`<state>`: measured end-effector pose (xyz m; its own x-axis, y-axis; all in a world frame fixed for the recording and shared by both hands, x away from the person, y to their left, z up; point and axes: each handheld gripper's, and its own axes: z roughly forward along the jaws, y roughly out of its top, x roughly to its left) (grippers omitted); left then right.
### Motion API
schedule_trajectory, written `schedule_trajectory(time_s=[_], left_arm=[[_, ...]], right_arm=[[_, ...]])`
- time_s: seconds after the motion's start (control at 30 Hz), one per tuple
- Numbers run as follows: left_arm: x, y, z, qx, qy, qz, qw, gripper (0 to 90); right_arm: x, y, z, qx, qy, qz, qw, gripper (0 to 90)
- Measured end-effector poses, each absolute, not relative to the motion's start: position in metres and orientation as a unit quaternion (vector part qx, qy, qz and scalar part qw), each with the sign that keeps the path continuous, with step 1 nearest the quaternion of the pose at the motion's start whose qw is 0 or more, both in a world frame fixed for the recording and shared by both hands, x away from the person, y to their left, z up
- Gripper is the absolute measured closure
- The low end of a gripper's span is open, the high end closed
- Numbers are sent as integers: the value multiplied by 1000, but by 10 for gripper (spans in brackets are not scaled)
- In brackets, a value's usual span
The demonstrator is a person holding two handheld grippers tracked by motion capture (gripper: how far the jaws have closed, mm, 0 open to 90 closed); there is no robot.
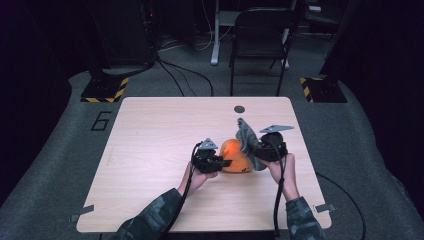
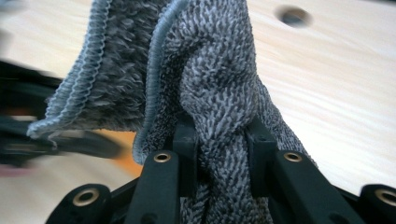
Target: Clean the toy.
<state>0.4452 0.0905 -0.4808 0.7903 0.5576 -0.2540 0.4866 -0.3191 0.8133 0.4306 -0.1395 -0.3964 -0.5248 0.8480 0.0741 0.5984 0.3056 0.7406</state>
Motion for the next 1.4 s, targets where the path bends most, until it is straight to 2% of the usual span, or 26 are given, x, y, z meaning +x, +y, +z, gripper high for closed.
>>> schedule_trajectory(time_s=[0.17,0.27,0.4,0.73,1.07,1.4], left_arm=[[443,89,-481,815,314,50,485,724],[443,90,-482,814,317,50,484,725],[444,88,-483,815,318,51,482,725],[446,90,-484,812,321,43,486,725],[446,90,-484,812,318,41,487,724],[446,89,-484,812,317,37,489,724]], right_arm=[[422,-106,-400,425,804,380,170,706],[425,-103,-408,425,805,377,170,709],[426,-103,-412,430,809,351,196,710],[434,-125,-417,449,811,322,193,706],[446,-152,-435,488,801,302,168,706],[451,-161,-445,508,796,289,157,706]])
